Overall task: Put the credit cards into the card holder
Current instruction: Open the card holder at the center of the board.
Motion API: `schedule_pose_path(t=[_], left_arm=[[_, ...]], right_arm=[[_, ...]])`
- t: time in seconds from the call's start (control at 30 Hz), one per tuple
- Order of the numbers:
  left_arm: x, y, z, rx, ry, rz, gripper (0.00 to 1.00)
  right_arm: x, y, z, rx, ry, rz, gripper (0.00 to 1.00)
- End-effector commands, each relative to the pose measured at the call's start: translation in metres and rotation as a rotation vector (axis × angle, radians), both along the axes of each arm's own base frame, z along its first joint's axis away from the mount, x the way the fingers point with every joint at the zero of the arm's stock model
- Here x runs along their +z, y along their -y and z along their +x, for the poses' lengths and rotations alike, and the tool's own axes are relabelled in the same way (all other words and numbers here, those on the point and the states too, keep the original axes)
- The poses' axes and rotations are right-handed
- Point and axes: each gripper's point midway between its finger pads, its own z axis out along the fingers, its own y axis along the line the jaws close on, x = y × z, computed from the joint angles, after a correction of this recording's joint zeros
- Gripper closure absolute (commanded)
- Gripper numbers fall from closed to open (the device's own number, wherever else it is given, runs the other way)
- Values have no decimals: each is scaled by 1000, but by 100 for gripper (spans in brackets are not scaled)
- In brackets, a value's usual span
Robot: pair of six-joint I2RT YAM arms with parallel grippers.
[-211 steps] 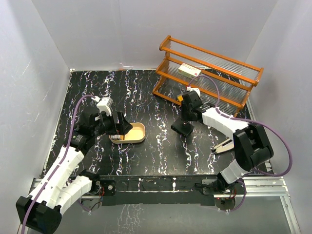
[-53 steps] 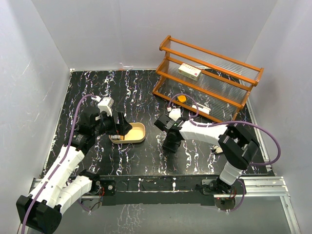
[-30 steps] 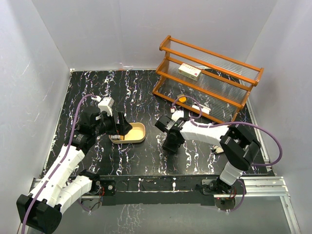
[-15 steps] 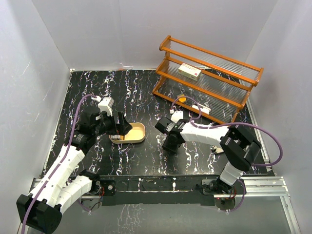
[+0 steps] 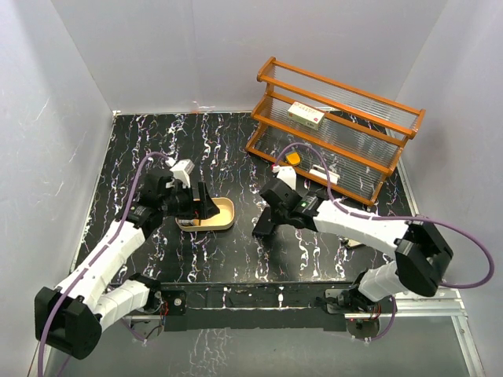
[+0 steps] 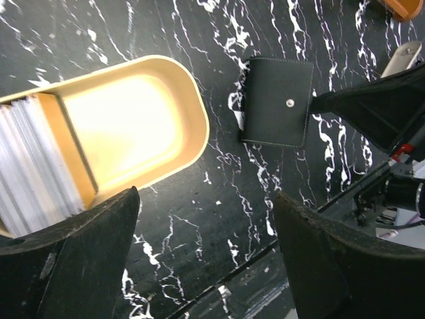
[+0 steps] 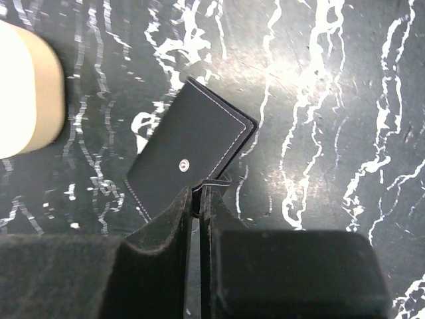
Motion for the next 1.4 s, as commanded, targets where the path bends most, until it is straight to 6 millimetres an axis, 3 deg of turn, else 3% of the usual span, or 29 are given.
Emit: schedule_pose_path(t=[0.0,0.17,0.27,0.5,0.67,0.83,1.13,1.37], left_arm=[[16,22,-8,-51,-31,-78,20],[24,42,-9,-81,-53,-144,21],[21,48,-9,-92,-66,-141,21],[17,58,-11,-106,-88,-136,22],[10,66,-10,-118,-111,-123,23],[2,75,-6,-104,-105,-86,24],[-16,96,0,-111,-133,-63,24],[-31,111,1,-115,-153,-49,24]], right_arm=[[40,-28,8,77,99,163,100],[69,-43,7,96,147,307,100],[76,-47,8,98,173,357,100],[45,-24,6,21,130,247,100],[19,16,1,-124,95,126,100],[-1,44,-7,-212,60,78,100],[-25,78,-14,-330,11,55,100],[-38,92,-19,-378,-26,68,100]])
